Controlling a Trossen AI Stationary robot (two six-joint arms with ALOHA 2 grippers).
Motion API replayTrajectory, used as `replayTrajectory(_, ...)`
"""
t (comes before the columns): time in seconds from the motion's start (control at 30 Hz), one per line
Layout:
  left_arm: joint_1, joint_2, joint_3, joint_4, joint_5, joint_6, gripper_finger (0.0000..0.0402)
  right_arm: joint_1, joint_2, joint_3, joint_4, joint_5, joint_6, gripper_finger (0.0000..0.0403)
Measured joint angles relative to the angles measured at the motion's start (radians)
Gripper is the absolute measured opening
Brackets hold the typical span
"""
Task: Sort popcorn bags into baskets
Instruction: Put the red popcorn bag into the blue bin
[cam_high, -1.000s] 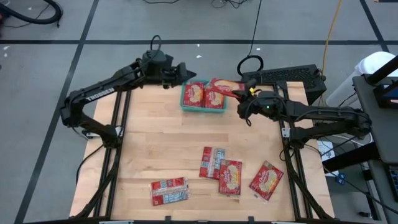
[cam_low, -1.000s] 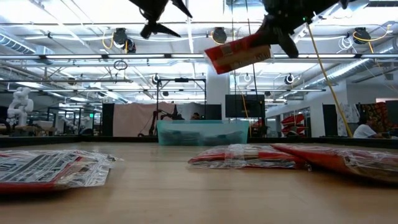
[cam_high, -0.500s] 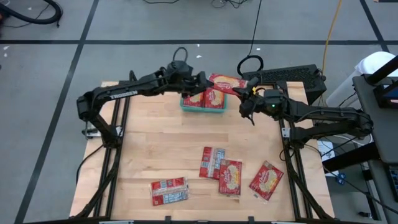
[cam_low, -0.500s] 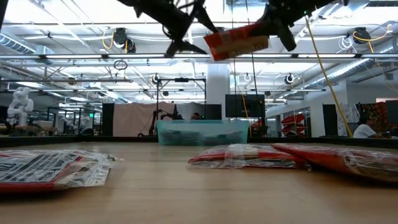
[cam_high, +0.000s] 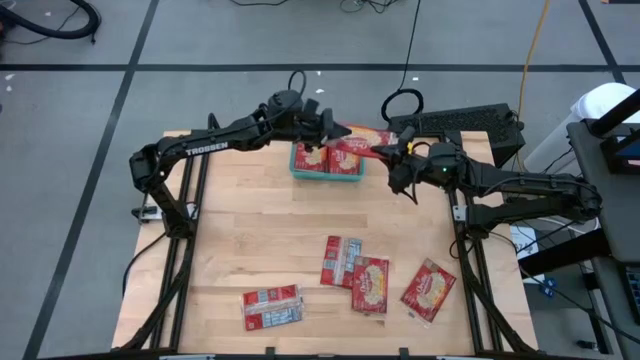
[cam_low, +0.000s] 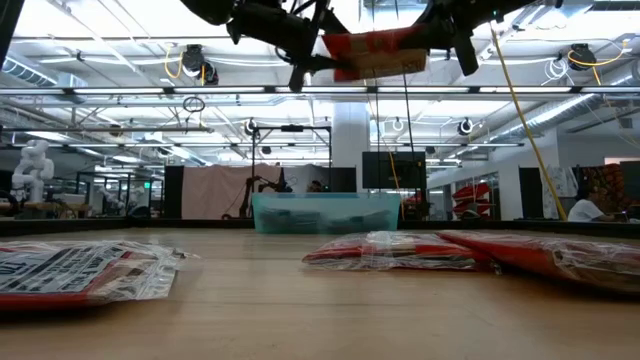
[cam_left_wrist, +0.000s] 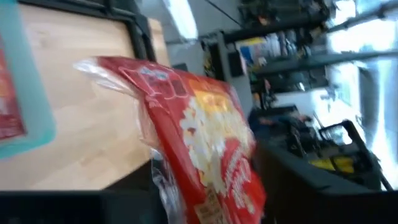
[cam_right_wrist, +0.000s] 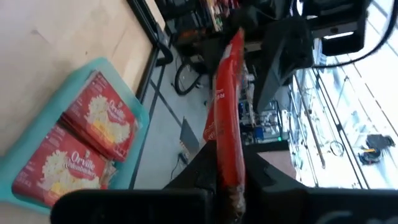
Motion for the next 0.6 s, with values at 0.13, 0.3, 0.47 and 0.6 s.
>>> replayTrajectory(0.13, -0.001, 0.0, 0.0, 0.001, 0.035, 0.026, 0.0086, 0.0, 0.0, 0.0, 0.004, -0.055, 0.052, 0.0017)
replayTrajectory(0.3, 0.014, 0.0, 0.0, 0.002, 0.063, 0.051, 0.002, 0.0, 0.001, -0.015, 0.002, -0.064, 0.209, 0.0048)
replayTrajectory(0.47, 0.076, 0.001, 0.0, 0.001, 0.132, 0.059, 0.0028, 0.0, -0.001, -0.033, -0.001, -0.003, 0.326, 0.0093)
replayTrajectory(0.6, 0.132, -0.009, 0.0, 0.005, 0.202, 0.093, 0.0016, 0.0, -0.002, -0.033, 0.004, 0.061, 0.373, 0.0123)
